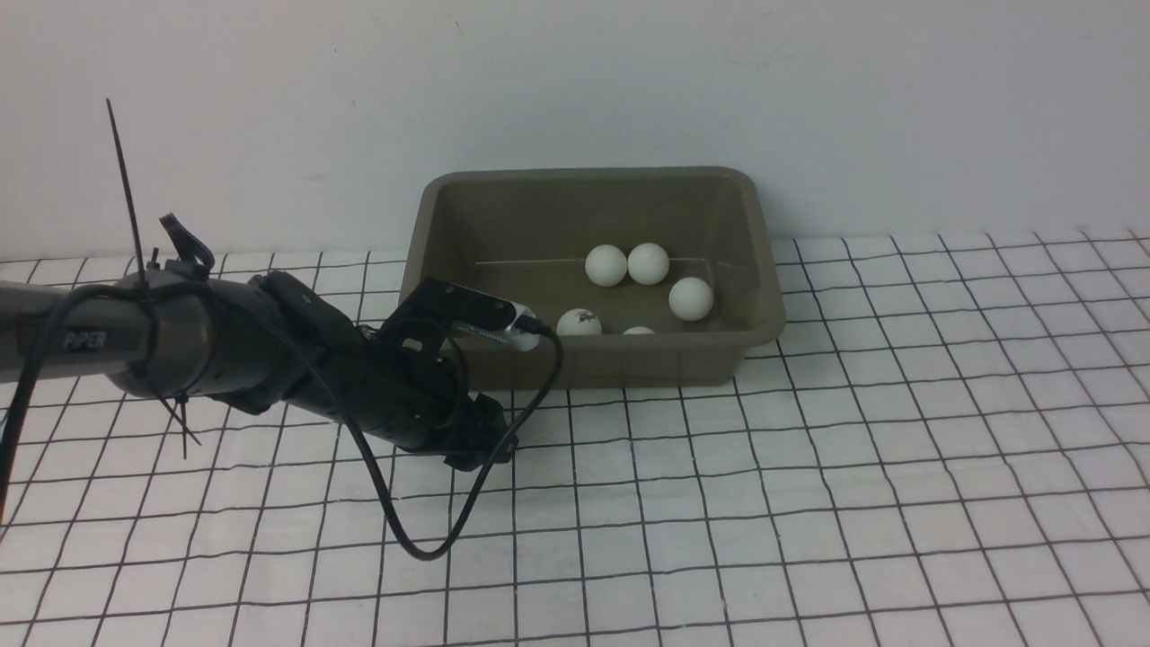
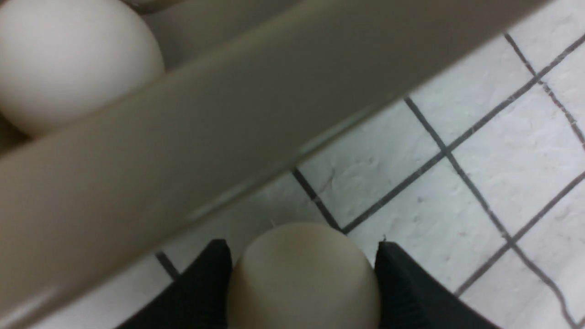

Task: Put the table tennis balls into the box on the white checkered tablecloth.
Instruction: 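Reach for and grasp a ping pong ball on the table beside the basket, then drop the ball into the bin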

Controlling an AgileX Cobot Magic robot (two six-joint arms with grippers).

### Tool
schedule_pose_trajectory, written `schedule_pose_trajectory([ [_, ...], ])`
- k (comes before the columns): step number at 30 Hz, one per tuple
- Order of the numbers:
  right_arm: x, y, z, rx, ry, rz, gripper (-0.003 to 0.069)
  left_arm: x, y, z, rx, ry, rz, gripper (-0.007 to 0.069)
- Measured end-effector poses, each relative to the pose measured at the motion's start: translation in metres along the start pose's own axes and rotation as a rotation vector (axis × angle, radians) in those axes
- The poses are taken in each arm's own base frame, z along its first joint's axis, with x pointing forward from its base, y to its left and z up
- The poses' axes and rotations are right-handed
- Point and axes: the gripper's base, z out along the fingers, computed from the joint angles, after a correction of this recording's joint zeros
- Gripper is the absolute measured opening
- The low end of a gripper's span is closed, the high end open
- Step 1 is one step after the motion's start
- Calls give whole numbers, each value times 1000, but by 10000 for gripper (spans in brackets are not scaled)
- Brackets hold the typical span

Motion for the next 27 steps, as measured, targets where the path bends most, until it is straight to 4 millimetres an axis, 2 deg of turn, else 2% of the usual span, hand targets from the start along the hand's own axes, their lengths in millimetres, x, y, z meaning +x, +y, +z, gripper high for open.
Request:
schedule_pose_trajectory([
  [6, 0, 0, 0, 0, 0, 0, -17, 4, -11, -5, 104, 64, -34, 353],
  [17, 0, 0, 0, 1, 0, 0, -17, 8, -38, -81, 170, 279, 41, 353],
  [22, 0, 0, 0, 1, 0, 0, -17, 1, -44, -108, 137, 222, 68, 353],
  [23, 0, 0, 0, 1, 0, 0, -17, -7, -47, -123, 98, 135, 83, 353],
  [24, 0, 0, 0, 1, 0, 0, -17, -8, -47, -124, 92, 122, 84, 353],
  [27, 0, 0, 0, 1, 0, 0, -17, -31, -45, -141, -11, -77, 103, 353],
])
